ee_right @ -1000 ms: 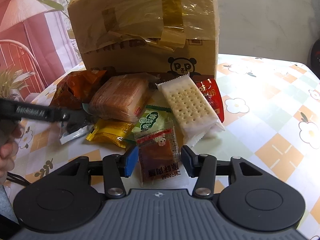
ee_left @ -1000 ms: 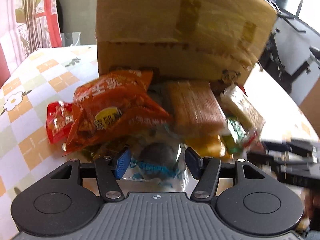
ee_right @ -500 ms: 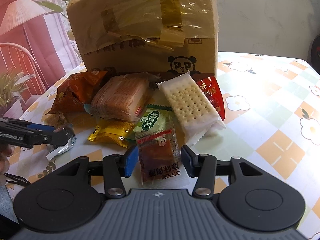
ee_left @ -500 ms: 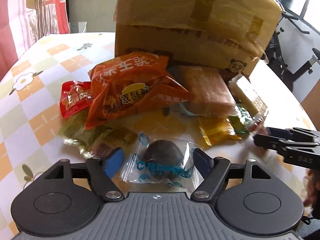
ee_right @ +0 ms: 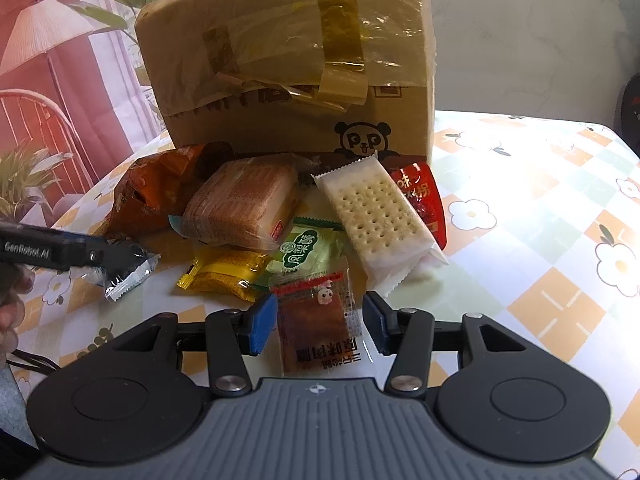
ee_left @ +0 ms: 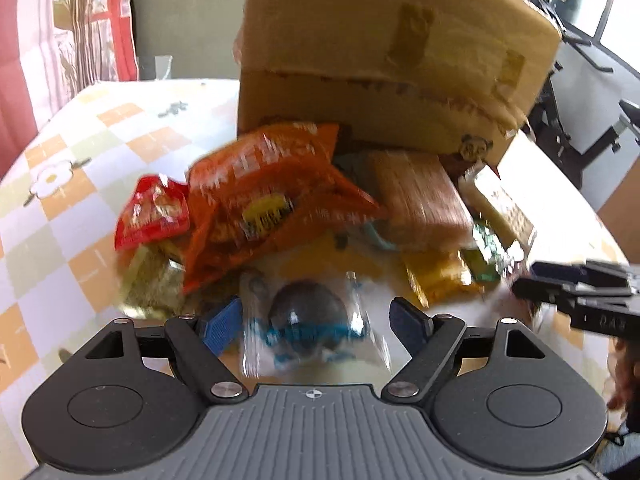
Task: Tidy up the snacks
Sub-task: 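Grasp the small red-wrapped snack with the right tool while the left tool grasps the clear dark-ball packet, then carry both held snacks into the lined box and open both tools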
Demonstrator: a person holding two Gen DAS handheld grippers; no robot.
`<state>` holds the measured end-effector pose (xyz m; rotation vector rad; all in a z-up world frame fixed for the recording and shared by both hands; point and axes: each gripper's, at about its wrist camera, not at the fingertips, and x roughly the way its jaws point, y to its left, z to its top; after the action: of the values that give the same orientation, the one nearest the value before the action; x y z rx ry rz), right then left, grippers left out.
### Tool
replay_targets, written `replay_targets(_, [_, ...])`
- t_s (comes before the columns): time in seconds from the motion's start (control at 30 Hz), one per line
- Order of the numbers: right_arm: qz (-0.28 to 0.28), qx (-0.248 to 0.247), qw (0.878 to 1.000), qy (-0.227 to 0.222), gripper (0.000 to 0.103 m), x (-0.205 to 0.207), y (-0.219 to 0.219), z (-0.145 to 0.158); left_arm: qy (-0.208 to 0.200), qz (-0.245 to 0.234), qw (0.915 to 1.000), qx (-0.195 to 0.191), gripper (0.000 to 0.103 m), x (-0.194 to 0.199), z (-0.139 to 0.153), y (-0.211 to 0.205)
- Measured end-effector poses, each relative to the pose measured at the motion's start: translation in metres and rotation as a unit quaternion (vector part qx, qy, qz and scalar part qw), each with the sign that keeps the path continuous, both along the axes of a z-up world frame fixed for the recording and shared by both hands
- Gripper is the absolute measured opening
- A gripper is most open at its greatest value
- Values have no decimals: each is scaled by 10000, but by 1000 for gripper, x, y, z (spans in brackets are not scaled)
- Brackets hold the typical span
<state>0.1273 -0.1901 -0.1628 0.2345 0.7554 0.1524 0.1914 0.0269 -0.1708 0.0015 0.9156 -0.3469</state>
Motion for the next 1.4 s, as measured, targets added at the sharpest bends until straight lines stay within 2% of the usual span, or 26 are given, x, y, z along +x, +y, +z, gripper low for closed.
replay_targets(0.4, [274, -479, 9984, 121, 54, 5, 12, -5, -293, -121, 9964, 789, 82, -9, -17, -22])
replay_targets(0.47, [317, -584, 9977, 128, 54, 5, 14, -5, -320, -93, 9966, 758, 74, -10, -16, -19])
replay_targets(0.5, [336, -632, 9973, 131, 54, 4, 15, -6, -353, -111, 9965, 747, 62, -11, -14, -18])
replay_targets(0.57, [378, -735, 9965, 131, 54, 3, 17, -6, -325, -122, 9966, 750, 56, -11, -12, -17])
replay_targets(0.7, [464, -900, 9948, 103, 52, 3, 21, -6, -310, -59, 9974, 645, 53, -14, -9, -11])
replay_targets(0.97, [482, -802, 9956, 65, 43, -4, 18, -2, -462, -170, 9980, 401, 53, -26, 13, -7])
replay_targets(1.1, [420, -626, 9970, -176, 43, -9, 11, 15, -589, -293, 9976, 234, 53, -34, 31, -5])
replay_targets(1.23, [284, -415, 9972, -547, 43, -6, -3, 47, -900, -369, 9952, 65, 53, -37, 60, -7])
replay_targets(1.4, [153, -402, 9910, -1270, 43, 12, -21, 105, -1617, -378, 9860, -144, 53, -24, 113, -8])
